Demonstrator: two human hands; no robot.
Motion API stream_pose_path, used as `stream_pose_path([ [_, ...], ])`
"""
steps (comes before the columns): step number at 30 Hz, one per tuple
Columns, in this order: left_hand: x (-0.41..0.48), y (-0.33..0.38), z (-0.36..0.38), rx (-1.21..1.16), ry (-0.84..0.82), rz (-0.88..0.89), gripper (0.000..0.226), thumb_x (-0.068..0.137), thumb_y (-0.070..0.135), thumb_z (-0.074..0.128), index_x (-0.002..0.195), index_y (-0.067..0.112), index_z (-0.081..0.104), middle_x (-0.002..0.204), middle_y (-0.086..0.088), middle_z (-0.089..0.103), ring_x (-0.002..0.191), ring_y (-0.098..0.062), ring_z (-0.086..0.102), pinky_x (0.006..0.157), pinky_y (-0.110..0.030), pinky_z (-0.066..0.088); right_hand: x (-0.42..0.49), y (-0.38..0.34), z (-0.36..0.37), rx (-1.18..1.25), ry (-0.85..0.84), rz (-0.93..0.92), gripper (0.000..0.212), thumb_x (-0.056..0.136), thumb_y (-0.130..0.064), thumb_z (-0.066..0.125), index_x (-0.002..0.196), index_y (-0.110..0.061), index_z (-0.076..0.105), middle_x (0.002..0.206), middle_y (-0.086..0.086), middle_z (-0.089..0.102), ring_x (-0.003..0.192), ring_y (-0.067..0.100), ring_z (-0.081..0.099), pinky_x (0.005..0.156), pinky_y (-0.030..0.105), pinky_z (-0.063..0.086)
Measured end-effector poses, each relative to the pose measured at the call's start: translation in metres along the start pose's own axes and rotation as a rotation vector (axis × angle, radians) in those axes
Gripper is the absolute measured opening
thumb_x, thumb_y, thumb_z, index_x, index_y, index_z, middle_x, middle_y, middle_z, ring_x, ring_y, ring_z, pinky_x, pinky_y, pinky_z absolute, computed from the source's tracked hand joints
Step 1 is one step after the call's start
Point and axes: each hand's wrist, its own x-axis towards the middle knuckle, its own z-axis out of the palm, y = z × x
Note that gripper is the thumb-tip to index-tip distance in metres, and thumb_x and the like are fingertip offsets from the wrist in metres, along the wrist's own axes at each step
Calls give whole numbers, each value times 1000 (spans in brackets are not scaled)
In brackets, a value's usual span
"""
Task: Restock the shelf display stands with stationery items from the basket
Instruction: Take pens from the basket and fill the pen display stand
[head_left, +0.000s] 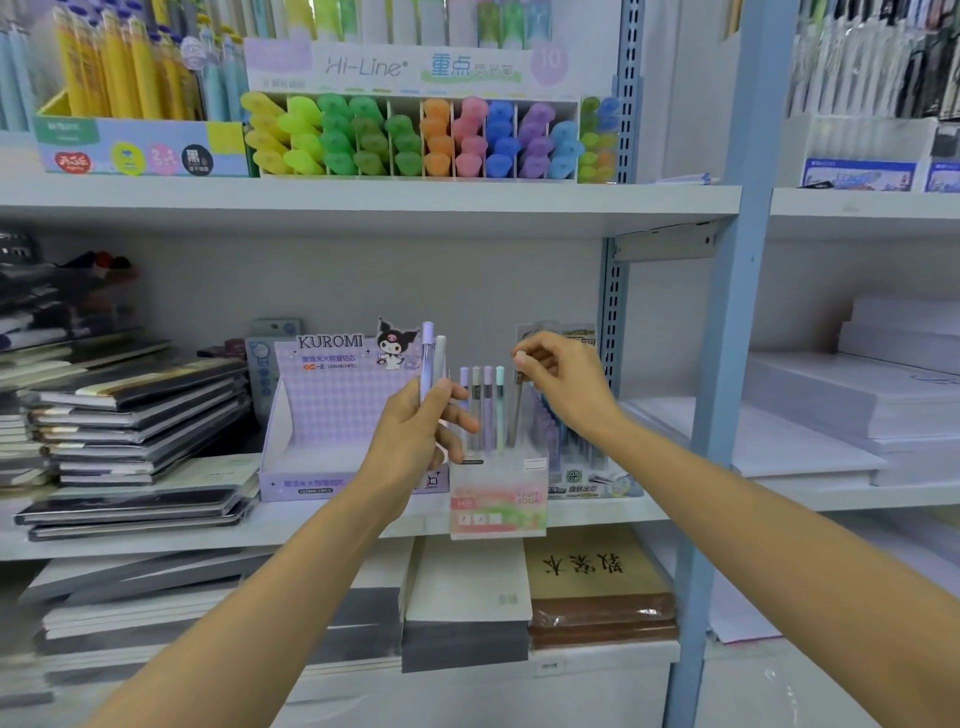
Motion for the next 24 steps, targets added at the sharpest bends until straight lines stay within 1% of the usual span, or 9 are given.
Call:
stream_pose_path([
  [2, 1, -1, -1, 3, -4, 9, 28, 104, 30, 38, 101, 12, 59, 75, -5, 69, 45, -14, 52, 40, -19, 34, 2, 1, 0, -24, -20, -7, 13, 95, -12, 59, 100, -4, 69, 88, 4, 68, 73, -1, 59, 68, 4, 45],
  [5, 2, -2, 0, 16, -15, 21, 27, 104, 29, 38, 101, 12, 59, 74, -4, 70, 44, -13, 51, 40, -19, 35, 8, 2, -1, -46, -45, -9, 12, 95, -11, 59, 99, -4, 68, 87, 7, 69, 70, 2, 61, 68, 6, 47],
  [8, 2, -3, 1, 28, -20, 32, 26, 104, 28, 39, 99, 13, 60, 74, -4, 70, 43, -13, 50, 40, -19, 35, 9, 3, 2, -27, -54, 7, 12, 94, -11, 61, 102, -5, 67, 87, 7, 69, 75, 11, 64, 75, 17, 53],
  [11, 2, -3, 0, 37, -26, 39, 26, 104, 29, 40, 99, 15, 61, 73, -3, 70, 44, -12, 50, 41, -19, 36, 6, 6, 7, -53, -23, -14, 12, 92, -13, 63, 104, -11, 62, 86, 3, 66, 81, 12, 62, 74, 22, 50],
  [13, 2, -2, -1, 40, -34, 41, 27, 104, 30, 40, 99, 15, 62, 74, -3, 69, 44, -12, 51, 41, -19, 37, 8, 9, 11, -169, 6, -40, 5, 91, -16, 65, 95, -14, 64, 93, -1, 62, 87, 12, 58, 77, 28, 48],
  [15, 2, -1, -2, 38, -44, 47, 28, 104, 31, 40, 100, 15, 63, 72, -2, 68, 44, -13, 51, 41, -19, 37, 10, 13, 14, -258, -14, 4, 6, 90, -21, 66, 92, -16, 67, 102, 0, 54, 99, 15, 53, 84, 33, 46],
  [18, 2, 0, -3, 35, -48, 61, 29, 103, 32, 41, 103, 14, 64, 66, 1, 65, 44, -12, 51, 40, -19, 38, 12, 16, 13, -306, -98, 98, 16, 92, -28, 63, 103, -17, 70, 111, 3, 48, 107, 18, 49, 89, 32, 44],
  [21, 1, 1, -3, 45, -55, 77, 29, 102, 33, 43, 104, 14, 65, 62, 3, 60, 44, -11, 49, 41, -19, 38, 10, 7, 6, -182, -50, 66, 22, 94, -30, 60, 111, -18, 68, 111, 4, 53, 102, 15, 52, 91, 29, 44],
  [24, 1, 2, -2, 41, -56, 89, 28, 102, 34, 45, 103, 16, 67, 61, 2, 57, 43, -11, 46, 41, -19, 37, 9, -17, -2, 102, -24, 30, 20, 96, -29, 57, 110, -18, 66, 102, -2, 63, 86, 6, 58, 77, 20, 44],
])
